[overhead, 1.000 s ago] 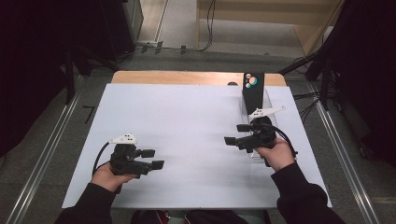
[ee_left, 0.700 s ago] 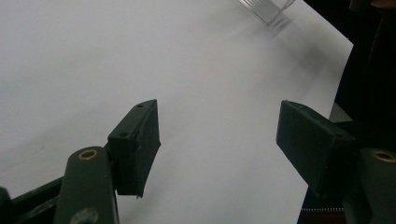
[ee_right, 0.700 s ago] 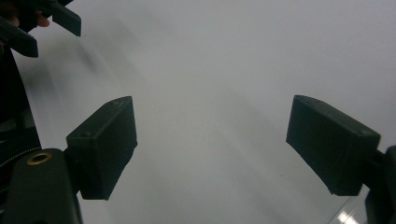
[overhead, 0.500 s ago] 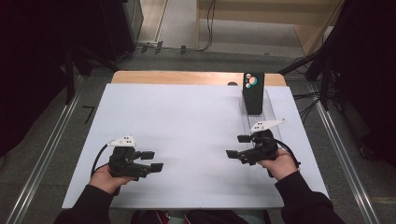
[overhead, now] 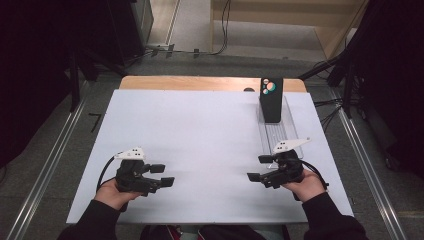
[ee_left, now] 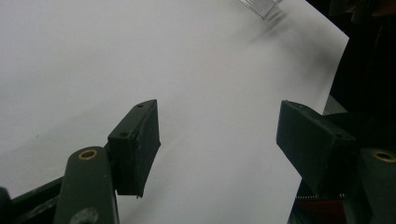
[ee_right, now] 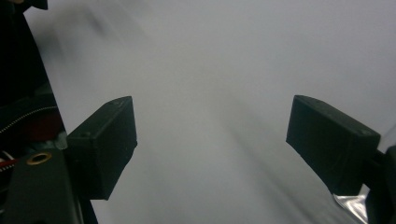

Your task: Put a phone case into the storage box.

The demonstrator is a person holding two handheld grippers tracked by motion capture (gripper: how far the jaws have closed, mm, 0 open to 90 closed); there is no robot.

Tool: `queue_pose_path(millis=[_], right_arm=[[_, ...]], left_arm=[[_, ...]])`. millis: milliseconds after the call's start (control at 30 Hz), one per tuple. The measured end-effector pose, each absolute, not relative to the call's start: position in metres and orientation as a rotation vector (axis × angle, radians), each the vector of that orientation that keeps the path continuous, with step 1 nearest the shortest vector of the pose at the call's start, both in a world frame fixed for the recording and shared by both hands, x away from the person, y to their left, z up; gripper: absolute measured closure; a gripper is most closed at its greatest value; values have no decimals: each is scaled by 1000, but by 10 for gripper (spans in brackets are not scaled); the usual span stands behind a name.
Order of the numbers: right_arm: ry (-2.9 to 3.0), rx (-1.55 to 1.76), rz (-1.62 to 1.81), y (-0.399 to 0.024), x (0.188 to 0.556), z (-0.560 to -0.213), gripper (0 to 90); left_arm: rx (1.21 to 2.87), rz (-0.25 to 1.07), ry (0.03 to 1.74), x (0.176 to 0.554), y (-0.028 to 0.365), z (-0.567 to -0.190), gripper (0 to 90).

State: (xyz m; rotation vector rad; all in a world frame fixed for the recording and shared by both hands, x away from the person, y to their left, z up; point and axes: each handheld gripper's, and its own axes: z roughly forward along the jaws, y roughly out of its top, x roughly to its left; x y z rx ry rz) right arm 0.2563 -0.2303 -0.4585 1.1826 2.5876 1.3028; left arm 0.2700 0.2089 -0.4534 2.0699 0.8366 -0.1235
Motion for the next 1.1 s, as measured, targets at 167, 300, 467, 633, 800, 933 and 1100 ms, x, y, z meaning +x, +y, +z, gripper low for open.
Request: queue_pose_path(millis=[167,300,467,633,800,933,1100], right_arm=[[2579,1180,1309,-238,248,-460,144],[2584,1197,1301,-244,242,-462,145],[2584,1214,1300,-252,237,-464,144],[2580,1232,1307,-260,233,-468,144],[2570,1256,1292,-268,229,-472,144],[2570,1249,1272,-273,227,-475,144],[2556,1258,1268,-277,229,-476,144]], left_arm=[[2071,-125,843,268,210,-453,303],[2073,-124,839,267,210,-454,303],[2076,-126,834,265,210,-454,303],[2080,-125,834,264,211,-454,303],[2079,-123,832,262,211,-454,303],[2086,-125,833,263,212,-454,303],[2089,-123,833,263,211,-456,303]])
